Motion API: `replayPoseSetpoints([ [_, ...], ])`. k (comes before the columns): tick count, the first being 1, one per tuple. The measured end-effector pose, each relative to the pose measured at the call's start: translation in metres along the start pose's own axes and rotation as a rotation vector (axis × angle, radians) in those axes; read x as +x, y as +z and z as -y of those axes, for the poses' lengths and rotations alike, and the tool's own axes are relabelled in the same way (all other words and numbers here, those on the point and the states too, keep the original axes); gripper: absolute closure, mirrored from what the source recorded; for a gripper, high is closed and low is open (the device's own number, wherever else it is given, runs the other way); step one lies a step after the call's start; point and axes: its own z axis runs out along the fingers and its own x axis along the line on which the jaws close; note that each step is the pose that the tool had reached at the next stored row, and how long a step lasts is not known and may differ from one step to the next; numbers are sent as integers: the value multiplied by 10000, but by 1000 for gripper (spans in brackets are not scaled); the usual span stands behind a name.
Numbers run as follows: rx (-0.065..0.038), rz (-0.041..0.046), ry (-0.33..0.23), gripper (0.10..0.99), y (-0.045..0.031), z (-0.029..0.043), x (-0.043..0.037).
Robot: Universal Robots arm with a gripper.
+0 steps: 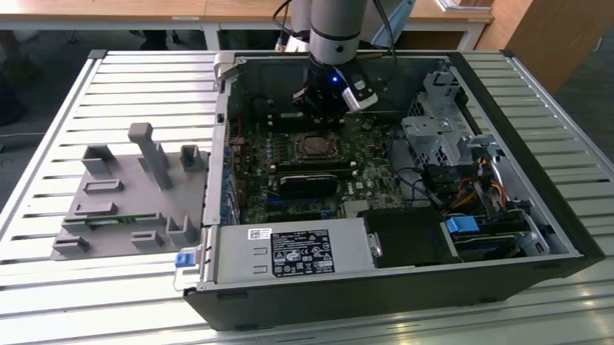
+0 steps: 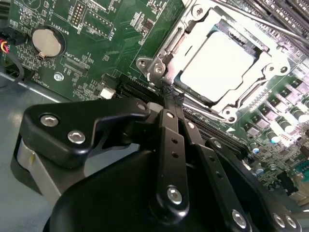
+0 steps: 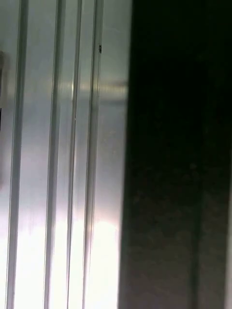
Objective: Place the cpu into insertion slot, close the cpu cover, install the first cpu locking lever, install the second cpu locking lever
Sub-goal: 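Install the first cpu locking lever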
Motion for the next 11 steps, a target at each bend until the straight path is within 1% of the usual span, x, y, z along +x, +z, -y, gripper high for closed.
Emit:
replayPoseSetpoints([
  [2,32,-1,0,980,1,0,0],
  [5,134,-6,-1,980,14,2,0],
  [6,201,-9,-1,980,20,3,1],
  [7,227,-8,-1,980,24,2,1],
  [9,273,-8,-2,980,33,0,0],
  [11,286,-11,-3,980,43,-1,0],
])
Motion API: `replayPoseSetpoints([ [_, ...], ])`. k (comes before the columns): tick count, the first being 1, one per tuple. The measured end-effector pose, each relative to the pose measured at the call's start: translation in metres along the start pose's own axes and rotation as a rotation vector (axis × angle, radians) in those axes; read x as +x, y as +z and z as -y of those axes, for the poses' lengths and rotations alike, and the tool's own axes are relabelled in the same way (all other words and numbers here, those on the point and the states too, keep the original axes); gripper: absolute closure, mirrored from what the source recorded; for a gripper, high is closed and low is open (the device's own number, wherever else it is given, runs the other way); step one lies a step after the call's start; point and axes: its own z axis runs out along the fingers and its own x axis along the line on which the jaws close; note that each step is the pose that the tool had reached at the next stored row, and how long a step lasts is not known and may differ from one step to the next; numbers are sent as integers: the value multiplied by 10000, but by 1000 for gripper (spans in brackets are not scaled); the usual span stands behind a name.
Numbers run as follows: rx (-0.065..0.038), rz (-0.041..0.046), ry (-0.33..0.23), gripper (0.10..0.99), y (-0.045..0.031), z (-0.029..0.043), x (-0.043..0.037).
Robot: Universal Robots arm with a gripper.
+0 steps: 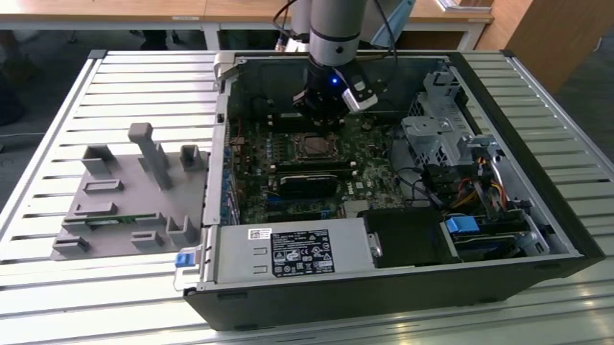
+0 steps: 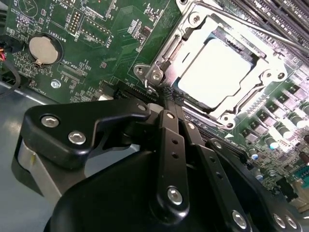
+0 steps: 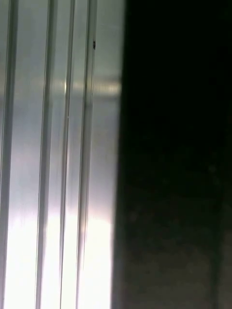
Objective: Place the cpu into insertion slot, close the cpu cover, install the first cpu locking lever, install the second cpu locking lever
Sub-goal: 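Install the first cpu locking lever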
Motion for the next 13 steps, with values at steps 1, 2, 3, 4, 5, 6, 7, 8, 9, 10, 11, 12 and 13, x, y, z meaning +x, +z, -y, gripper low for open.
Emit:
replayPoseSetpoints([
  [1,3,-2,1,980,6,-2,0],
  [2,9,-7,1,980,12,-4,0],
  [3,3,-9,1,980,16,-4,0],
  [4,-17,-8,2,980,16,-4,0],
  [5,-32,-4,3,980,18,-5,0],
  [6,-39,-3,3,980,15,-6,0],
  [7,-52,3,2,980,6,-8,-2],
  [8,-64,10,1,980,-9,-11,-3],
  [9,-57,6,2,980,-31,-11,-3],
  [10,-50,1,2,980,-60,-10,-2],
  [11,-47,0,2,980,-89,-11,-2],
  [12,-46,0,2,980,-115,-12,-2],
  [13,-46,0,1,980,-138,-13,-2],
])
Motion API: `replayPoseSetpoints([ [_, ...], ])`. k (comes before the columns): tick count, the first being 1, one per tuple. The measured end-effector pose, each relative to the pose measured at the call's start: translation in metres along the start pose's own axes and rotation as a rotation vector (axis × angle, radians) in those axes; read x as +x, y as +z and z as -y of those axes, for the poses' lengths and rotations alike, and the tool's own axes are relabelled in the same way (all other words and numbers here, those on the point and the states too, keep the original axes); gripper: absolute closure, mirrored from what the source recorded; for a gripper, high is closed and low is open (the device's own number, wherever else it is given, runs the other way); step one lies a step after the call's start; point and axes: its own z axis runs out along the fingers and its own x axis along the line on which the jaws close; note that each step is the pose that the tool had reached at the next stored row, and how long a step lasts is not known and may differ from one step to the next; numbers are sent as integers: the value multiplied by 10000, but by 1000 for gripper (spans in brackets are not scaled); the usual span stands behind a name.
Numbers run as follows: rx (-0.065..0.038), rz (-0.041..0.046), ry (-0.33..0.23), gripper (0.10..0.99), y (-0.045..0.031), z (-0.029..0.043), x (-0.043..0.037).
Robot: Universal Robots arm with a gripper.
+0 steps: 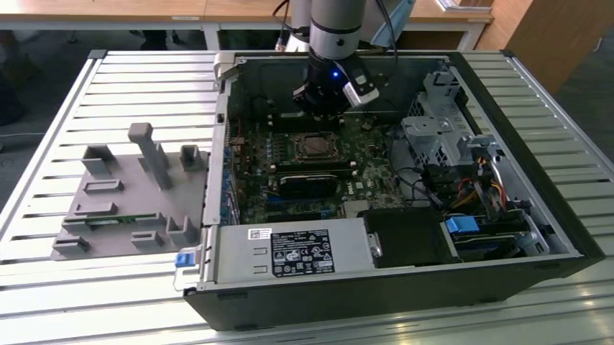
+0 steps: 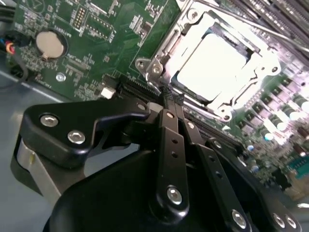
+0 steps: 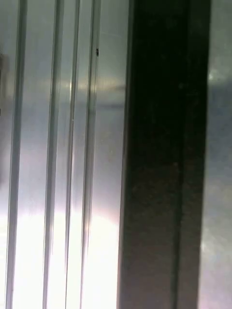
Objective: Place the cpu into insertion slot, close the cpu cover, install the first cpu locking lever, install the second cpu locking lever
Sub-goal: 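Install the first cpu locking lever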
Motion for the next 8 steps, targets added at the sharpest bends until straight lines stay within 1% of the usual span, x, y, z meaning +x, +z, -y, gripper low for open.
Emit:
replayPoseSetpoints([
  [1,2,0,0,980,-11,0,0],
  [8,1,-1,3,980,-12,6,-6],
])
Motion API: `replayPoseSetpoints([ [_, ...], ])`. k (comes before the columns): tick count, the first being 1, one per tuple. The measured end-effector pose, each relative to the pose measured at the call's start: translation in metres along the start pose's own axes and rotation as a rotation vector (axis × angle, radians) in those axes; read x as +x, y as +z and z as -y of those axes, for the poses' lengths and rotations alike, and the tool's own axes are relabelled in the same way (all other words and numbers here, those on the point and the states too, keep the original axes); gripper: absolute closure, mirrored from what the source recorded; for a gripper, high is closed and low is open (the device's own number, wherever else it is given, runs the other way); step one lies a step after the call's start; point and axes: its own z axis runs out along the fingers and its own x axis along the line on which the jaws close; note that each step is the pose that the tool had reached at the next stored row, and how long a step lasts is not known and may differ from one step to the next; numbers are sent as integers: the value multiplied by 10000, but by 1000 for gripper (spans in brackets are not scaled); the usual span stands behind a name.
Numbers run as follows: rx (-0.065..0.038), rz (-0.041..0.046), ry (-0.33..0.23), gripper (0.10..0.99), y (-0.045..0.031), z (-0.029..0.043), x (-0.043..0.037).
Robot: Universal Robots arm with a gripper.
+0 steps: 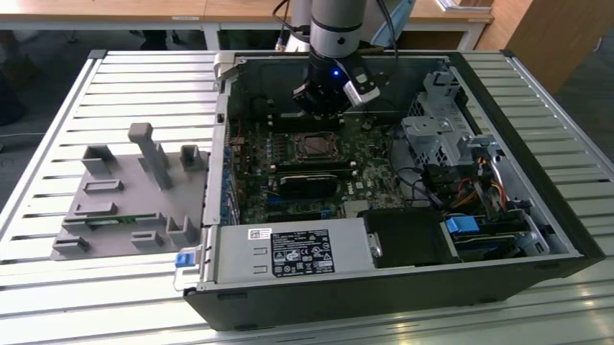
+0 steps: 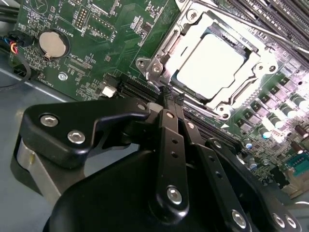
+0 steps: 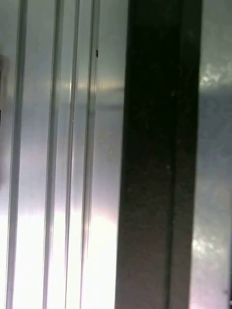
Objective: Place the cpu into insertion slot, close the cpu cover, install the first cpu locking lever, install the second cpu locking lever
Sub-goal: 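Install the first cpu locking lever, then install the second cpu locking lever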
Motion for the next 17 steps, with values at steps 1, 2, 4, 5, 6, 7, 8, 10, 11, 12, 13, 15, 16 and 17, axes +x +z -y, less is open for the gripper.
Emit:
replayPoseSetpoints([
  [1,0,0,0,980,0,2,-2],
  [2,1,0,0,980,-1,6,-2],
  [4,0,0,0,980,-1,15,-4],
  [5,0,0,0,980,-1,20,-5],
  [6,0,0,0,980,-1,25,-5],
  [7,0,0,0,980,-1,28,-5],
  [8,0,0,1,980,-1,31,-4],
  [10,-1,0,0,980,-1,37,-4],
  [11,0,1,1,980,-1,40,-4],
  [12,0,0,0,980,-2,43,-4],
  [13,1,0,0,980,-2,46,-4],
  [15,0,1,0,980,-2,51,-4],
  [16,-1,1,1,980,-2,53,-4],
  [17,1,-1,0,980,-3,57,-4],
])
